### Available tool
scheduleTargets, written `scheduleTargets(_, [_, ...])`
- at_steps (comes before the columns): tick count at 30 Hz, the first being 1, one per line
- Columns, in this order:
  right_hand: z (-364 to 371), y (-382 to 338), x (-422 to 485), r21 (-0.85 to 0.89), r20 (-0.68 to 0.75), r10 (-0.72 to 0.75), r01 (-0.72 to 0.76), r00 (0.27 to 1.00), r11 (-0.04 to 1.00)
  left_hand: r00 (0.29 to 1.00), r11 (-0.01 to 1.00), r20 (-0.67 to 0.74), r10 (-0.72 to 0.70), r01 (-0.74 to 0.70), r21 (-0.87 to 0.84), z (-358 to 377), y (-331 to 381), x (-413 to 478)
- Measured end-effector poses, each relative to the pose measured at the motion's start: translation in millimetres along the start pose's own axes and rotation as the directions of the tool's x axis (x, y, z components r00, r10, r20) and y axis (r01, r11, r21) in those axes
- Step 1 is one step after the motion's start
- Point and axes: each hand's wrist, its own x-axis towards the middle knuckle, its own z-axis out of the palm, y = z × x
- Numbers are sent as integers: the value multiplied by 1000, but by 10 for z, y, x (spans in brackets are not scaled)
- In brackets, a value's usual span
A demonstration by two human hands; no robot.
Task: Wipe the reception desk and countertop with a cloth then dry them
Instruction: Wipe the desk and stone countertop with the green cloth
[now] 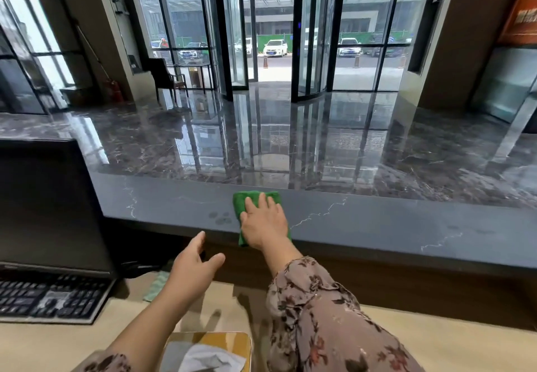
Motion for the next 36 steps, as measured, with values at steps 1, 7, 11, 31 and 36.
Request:
scheduleTargets(1, [-8,33,12,3,16,-21,21,1000,1000,1000,999,-3,-28,28,-26,1,1,31])
scheduleTargets(7, [-202,635,-103,7,19,28,-28,999,1000,992,985,32,-119,122,-124,20,85,184])
scheduleTargets(11, [-360,1229,-283,-46,-49,198,-201,979,979,986,968,37,-160,164,-191,-8,136,301])
scheduleTargets(31, [58,39,537,-54,-41,122,-124,992,991,982,961,137,-132,160,-223,-42,-138,493])
scheduleTargets(36, [220,-659,667,-43,63,-120,123,991,991,976,935,184,-118,172,-312,-106,-106,511])
